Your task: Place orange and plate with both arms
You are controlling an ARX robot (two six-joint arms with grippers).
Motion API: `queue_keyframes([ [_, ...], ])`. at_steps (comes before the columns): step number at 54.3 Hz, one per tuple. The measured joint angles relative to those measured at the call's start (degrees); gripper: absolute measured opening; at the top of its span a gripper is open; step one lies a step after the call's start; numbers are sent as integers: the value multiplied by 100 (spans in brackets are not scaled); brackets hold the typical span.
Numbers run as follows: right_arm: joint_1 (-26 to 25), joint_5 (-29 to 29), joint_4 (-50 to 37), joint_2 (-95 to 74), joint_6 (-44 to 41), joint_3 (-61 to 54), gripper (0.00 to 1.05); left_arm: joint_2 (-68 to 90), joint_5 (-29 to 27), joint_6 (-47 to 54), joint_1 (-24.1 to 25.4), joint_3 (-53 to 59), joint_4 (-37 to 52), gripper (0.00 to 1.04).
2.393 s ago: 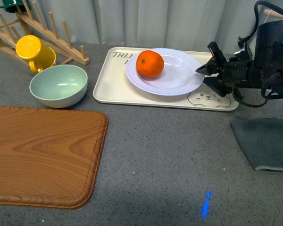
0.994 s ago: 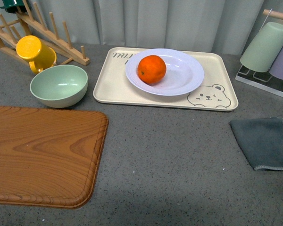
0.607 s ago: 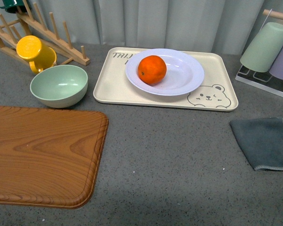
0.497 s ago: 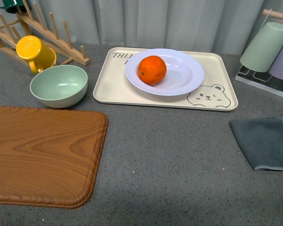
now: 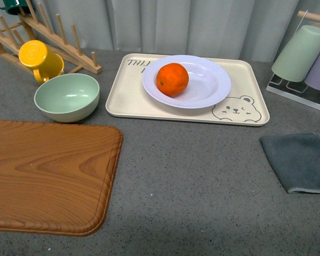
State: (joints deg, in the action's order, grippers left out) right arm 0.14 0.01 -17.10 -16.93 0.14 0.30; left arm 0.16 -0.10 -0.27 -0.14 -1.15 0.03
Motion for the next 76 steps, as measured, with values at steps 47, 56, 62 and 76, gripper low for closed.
queue_keyframes([
  [47,0,-11,1698,1663,-13,4,35,-2,0,0,0,0,0,98],
  [56,0,-11,1700,1668,-11,4,61,-2,0,0,0,0,0,98],
  [62,0,-9,1700,1668,-11,4,81,-2,0,0,0,0,0,98],
  [76,0,-11,1700,1668,-11,4,96,-2,0,0,0,0,0,98],
])
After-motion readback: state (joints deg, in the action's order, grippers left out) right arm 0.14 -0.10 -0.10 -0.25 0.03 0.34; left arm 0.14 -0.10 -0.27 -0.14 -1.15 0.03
